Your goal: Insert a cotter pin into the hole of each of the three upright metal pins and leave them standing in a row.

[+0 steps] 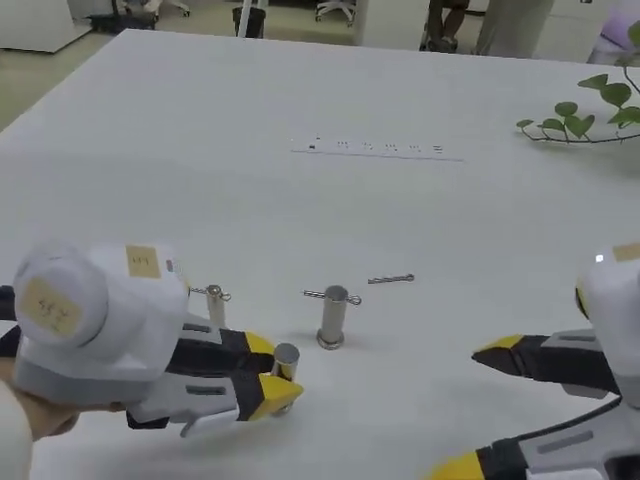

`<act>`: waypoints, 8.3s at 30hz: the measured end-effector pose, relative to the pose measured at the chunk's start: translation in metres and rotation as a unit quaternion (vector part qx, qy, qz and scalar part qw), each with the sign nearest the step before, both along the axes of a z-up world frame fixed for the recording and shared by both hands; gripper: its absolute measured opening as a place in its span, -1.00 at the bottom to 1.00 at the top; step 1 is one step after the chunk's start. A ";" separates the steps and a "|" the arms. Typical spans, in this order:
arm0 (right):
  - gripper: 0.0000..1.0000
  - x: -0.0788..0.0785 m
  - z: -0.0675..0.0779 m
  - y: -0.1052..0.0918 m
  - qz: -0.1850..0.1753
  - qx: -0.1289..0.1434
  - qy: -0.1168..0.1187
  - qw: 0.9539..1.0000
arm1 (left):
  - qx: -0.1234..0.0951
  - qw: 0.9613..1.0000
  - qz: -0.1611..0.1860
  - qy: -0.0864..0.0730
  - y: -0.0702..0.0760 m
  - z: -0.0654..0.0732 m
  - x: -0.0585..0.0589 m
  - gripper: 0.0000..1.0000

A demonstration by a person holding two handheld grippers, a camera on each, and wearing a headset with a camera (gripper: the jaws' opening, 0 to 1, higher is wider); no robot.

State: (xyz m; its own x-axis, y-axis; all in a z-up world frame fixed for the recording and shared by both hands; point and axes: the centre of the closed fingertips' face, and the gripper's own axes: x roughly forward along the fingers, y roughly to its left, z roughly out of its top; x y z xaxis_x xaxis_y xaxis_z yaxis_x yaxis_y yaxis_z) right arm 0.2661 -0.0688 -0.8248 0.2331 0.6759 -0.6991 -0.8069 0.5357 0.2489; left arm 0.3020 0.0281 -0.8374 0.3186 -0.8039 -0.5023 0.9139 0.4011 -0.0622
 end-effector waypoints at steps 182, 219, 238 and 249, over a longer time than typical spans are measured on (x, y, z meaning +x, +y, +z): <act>-0.93 0.159 -0.043 0.006 0.249 -0.225 -0.117 0.935 | -0.134 0.968 0.200 0.069 0.082 0.047 -0.056 0.63; -0.94 0.126 0.030 0.001 0.188 -0.168 -0.251 0.935 | -0.122 0.978 0.169 0.034 0.062 0.070 -0.031 0.58; -0.94 0.082 0.047 0.012 0.179 -0.170 -0.307 0.919 | -0.164 0.970 0.162 0.074 0.028 0.082 -0.004 0.13; -0.94 0.065 0.045 0.021 0.178 -0.153 -0.312 0.921 | -0.173 0.964 0.155 0.128 0.004 0.074 0.007 -0.07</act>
State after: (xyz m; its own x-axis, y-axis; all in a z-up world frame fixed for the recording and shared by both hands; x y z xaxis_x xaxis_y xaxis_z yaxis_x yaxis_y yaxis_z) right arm 0.3307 -0.0479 -0.7799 0.4555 0.5804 -0.6750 -0.8799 0.1783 -0.4405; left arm 0.3091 0.0321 -0.7630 0.4724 -0.8234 -0.3143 0.6902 0.5674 -0.4491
